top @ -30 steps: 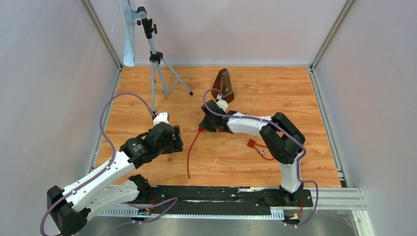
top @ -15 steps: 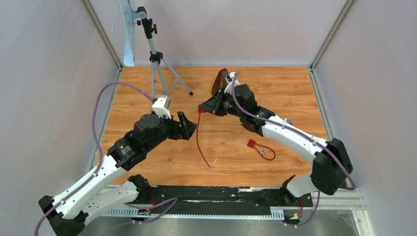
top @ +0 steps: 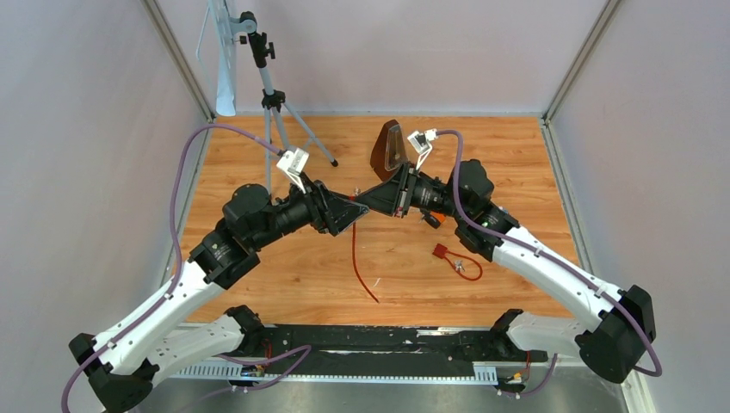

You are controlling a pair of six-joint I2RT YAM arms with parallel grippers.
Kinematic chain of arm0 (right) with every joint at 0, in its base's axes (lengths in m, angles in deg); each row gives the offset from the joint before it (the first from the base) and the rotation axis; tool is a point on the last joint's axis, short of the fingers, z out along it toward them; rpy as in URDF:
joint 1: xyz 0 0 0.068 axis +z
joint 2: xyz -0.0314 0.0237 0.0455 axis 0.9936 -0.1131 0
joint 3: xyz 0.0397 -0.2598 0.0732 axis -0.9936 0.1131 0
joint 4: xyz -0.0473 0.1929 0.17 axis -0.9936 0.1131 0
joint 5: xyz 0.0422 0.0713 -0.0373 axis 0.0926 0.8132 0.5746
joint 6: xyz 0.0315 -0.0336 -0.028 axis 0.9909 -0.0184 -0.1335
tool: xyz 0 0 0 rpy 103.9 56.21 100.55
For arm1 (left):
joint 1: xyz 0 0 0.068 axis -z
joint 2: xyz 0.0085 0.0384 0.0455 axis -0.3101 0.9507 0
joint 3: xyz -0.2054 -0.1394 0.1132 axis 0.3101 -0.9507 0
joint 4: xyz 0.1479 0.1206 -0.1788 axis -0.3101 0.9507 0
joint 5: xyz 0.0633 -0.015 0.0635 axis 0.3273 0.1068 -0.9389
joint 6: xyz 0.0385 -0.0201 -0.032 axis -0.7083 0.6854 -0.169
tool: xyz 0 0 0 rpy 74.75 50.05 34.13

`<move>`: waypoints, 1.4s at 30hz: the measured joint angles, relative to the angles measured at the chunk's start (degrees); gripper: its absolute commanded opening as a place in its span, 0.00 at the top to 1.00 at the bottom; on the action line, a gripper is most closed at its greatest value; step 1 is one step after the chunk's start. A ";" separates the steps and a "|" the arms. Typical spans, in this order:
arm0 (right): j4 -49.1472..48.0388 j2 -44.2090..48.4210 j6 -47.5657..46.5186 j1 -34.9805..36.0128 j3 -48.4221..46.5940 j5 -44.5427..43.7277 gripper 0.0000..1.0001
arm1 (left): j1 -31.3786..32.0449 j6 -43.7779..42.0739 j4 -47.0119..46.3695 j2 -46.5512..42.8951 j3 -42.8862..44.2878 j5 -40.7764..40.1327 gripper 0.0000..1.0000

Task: Lock with the key
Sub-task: Lock the lock.

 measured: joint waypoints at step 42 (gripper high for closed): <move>-17.44 3.23 11.69 0.24 4.07 10.95 1.00 | -0.44 7.76 -14.38 -1.42 -3.39 18.38 0.60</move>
